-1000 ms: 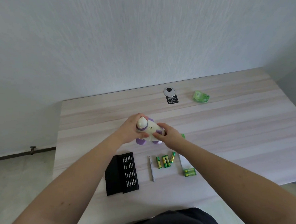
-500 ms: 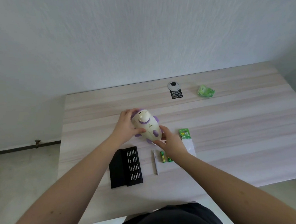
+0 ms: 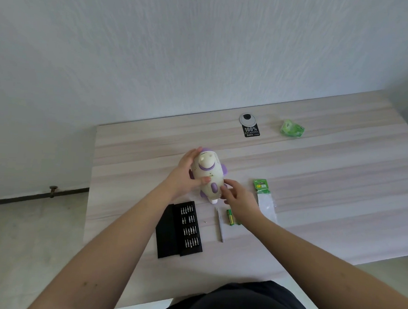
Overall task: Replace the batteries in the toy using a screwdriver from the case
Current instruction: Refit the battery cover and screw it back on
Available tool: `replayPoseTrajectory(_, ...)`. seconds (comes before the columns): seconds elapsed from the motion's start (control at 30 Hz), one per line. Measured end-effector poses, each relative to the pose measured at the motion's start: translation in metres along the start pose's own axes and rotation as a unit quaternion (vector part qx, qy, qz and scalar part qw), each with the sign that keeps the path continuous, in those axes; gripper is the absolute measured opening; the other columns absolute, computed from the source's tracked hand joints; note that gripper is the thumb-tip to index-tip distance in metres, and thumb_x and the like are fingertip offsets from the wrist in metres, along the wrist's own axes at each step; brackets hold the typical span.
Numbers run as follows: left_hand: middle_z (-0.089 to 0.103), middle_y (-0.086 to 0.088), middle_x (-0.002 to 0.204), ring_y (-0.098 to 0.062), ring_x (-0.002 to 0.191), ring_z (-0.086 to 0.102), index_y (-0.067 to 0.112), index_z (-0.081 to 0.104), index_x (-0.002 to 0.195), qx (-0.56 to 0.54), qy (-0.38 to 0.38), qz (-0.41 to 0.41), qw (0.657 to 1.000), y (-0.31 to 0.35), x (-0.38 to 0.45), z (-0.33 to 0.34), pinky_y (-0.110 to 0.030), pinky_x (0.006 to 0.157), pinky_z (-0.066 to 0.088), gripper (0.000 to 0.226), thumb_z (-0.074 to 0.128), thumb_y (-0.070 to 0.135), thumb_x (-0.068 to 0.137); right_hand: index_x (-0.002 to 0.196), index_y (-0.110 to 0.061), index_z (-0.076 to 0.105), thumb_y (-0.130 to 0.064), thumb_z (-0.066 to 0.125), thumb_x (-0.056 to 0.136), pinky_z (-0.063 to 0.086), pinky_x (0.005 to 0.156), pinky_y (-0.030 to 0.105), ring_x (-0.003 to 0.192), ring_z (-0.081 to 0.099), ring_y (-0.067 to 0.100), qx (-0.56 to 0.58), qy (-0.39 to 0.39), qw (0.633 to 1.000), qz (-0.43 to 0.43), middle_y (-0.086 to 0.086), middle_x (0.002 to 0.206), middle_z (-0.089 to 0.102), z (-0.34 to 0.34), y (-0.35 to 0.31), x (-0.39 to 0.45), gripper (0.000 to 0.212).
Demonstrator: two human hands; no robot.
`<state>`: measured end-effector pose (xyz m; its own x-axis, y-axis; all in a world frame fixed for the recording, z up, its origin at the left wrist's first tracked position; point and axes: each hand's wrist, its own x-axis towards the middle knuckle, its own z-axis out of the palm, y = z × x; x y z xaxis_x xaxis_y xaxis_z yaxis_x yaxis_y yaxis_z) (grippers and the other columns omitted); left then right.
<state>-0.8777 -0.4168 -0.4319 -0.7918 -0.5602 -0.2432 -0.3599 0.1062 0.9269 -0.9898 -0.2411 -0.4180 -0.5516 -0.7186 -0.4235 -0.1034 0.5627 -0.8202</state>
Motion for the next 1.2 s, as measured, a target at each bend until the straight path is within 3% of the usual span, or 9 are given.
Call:
replayPoseTrajectory(0.2, 0.021, 0.016, 0.154, -0.009, 0.141, 0.029, 0.064, 0.032, 0.133, 0.029, -0.032, 0.008, 0.999, 0.005, 0.01, -0.004, -0.041, 0.111, 0.04, 0.088, 0.08, 0.045, 0.062, 0.118, -0.025, 0.058, -0.048, 0.06, 0.089, 0.058, 0.082, 0.038, 0.081, 0.071, 0.016, 0.08, 0.017, 0.995, 0.06, 0.0, 0.091, 0.072, 0.006, -0.009, 0.012, 0.037)
replayPoseTrajectory(0.37, 0.017, 0.019, 0.155, -0.007, 0.143, 0.026, 0.055, 0.029, 0.141, 0.039, -0.044, 0.012, 0.998, 0.005, 0.013, -0.01, -0.041, 0.112, 0.038, 0.092, 0.079, 0.047, 0.063, 0.125, -0.014, 0.051, -0.038, 0.069, 0.086, 0.058, 0.085, 0.038, 0.089, 0.071, 0.024, 0.238, -0.013, 0.963, 0.127, 0.013, 0.101, 0.07, 0.012, -0.009, 0.015, 0.049)
replayPoseTrajectory(0.47, 0.017, 0.019, 0.154, -0.007, 0.143, 0.025, 0.052, 0.029, 0.142, 0.037, -0.046, 0.007, 0.998, 0.002, 0.014, -0.01, -0.041, 0.113, 0.037, 0.093, 0.08, 0.046, 0.064, 0.123, -0.014, 0.052, -0.033, 0.072, 0.084, 0.058, 0.078, 0.032, 0.088, 0.071, 0.024, 0.284, -0.026, 0.947, 0.149, 0.014, 0.104, 0.07, 0.011, -0.012, 0.018, 0.048)
replayPoseTrajectory(0.53, 0.015, 0.018, 0.155, -0.008, 0.143, 0.024, 0.05, 0.027, 0.144, 0.045, -0.048, 0.003, 0.998, 0.003, 0.015, -0.01, -0.042, 0.114, 0.035, 0.093, 0.081, 0.041, 0.068, 0.122, -0.013, 0.053, -0.031, 0.071, 0.085, 0.057, 0.082, 0.033, 0.088, 0.071, 0.024, 0.296, -0.036, 0.942, 0.152, 0.014, 0.105, 0.07, 0.008, -0.015, 0.018, 0.045)
replayPoseTrajectory(0.63, 0.008, 0.018, 0.158, -0.008, 0.145, 0.021, 0.047, 0.023, 0.147, 0.062, -0.065, -0.002, 0.996, 0.007, 0.019, -0.009, -0.043, 0.115, 0.032, 0.093, 0.08, 0.03, 0.075, 0.122, -0.013, 0.053, -0.032, 0.07, 0.086, 0.055, 0.09, 0.037, 0.09, 0.071, 0.024, 0.298, -0.042, 0.942, 0.147, 0.014, 0.105, 0.07, 0.004, -0.012, 0.018, 0.044)
replayPoseTrajectory(0.8, -0.002, 0.017, 0.161, -0.003, 0.147, 0.01, 0.044, 0.016, 0.151, 0.092, -0.095, -0.008, 0.991, 0.013, 0.022, -0.011, -0.04, 0.118, 0.028, 0.095, 0.078, 0.029, 0.08, 0.122, -0.015, 0.054, -0.036, 0.069, 0.087, 0.055, 0.09, 0.037, 0.093, 0.071, 0.023, 0.279, -0.038, 0.949, 0.141, 0.011, 0.103, 0.072, 0.003, -0.012, 0.016, 0.044)
replayPoseTrajectory(0.97, 0.017, 0.005, 0.156, -0.01, 0.143, 0.022, 0.032, 0.03, 0.15, 0.146, -0.025, 0.04, 0.988, 0.01, 0.016, -0.011, -0.039, 0.117, 0.029, 0.089, 0.081, 0.031, 0.076, 0.124, -0.018, 0.056, -0.043, 0.068, 0.085, 0.055, 0.088, 0.037, 0.096, 0.069, 0.023, 0.224, -0.018, 0.966, 0.125, 0.008, 0.101, 0.071, 0.004, -0.011, 0.013, 0.048)
replayPoseTrajectory(1.2, 0.025, 0.005, 0.157, -0.004, 0.143, 0.023, 0.026, 0.033, 0.15, 0.185, 0.037, 0.058, 0.98, 0.009, -0.002, -0.007, -0.017, 0.112, 0.02, 0.082, 0.076, 0.035, 0.081, 0.114, -0.025, 0.059, -0.049, 0.065, 0.083, 0.056, 0.085, 0.038, 0.089, 0.067, 0.018, 0.108, 0.015, 0.991, 0.084, 0.002, 0.096, 0.07, 0.004, -0.011, 0.008, 0.04)
